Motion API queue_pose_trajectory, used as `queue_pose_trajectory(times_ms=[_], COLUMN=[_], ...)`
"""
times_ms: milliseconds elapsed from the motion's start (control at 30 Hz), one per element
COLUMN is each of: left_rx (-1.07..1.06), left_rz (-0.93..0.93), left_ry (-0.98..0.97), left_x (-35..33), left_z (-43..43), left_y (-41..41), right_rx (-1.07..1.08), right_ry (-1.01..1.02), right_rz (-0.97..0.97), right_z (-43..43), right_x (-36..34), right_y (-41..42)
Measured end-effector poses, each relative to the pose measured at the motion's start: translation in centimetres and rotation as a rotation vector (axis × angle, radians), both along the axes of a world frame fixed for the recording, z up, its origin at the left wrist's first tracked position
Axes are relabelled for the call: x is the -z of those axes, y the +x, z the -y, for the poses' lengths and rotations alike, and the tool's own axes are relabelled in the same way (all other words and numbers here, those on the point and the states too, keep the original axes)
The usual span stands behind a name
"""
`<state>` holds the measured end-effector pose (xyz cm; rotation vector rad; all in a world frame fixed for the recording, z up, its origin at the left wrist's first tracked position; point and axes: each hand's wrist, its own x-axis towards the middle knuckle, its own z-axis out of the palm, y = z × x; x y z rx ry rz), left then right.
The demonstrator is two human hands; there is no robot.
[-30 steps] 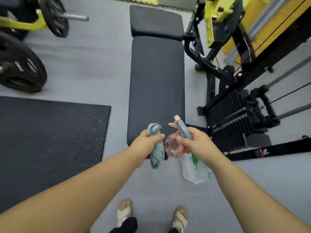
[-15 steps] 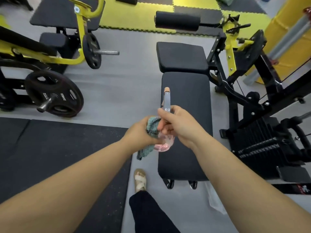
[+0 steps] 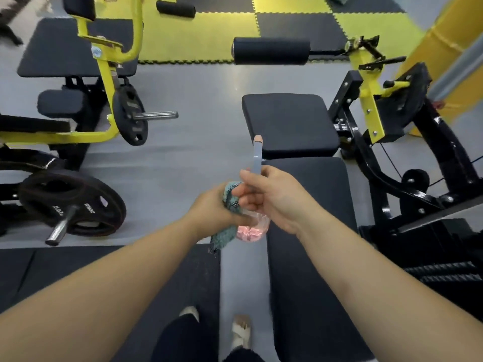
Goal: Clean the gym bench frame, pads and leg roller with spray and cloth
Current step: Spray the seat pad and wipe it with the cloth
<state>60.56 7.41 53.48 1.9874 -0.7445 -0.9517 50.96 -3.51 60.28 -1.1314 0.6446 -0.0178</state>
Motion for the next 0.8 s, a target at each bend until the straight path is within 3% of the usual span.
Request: queue_pose_trajectory(times_ms=[100,200,267,367,533,733,800], left_rx=[0.048,0.098,0.146,0.242,0.434,0.561,0.514], left_rz=[-0.017,-0.048,-0.07,-0.061,-0.096,-0.22,-0.255], left_ry=[0.007,-0.04,-0.073,-0.065,0.001,0.19,0.278], left_x=[-0.4,-1.0,-1.6,-2.4,-2.2,-0.2,1.1], left_z=[2.7,5.5,7.7,10.7,16.0,22.1,24.2], left_y=[4.5,8.9,12.0,15.6,19.7,23.6,25.6], right_rx=[-0.165,-0.328,-0.219,0.149,0.554,0.626,0.645], right_ry=[-0.174,-0.51,-0.699,-0.883,-0.612,-0.445,-0.354], right_rz=[-0.038,-0.116,-0.143,-0.218,-0.19,-0.216,-0.258], right_z=[3.5,6.8,8.4,9.7,12.6,17.8,19.9], right_x=[-0.5,-1.1,-0.9,0.0,3.1,7.0,8.8], right_y=[3.5,6.5,8.9,12.6,18.6,20.1,19.9])
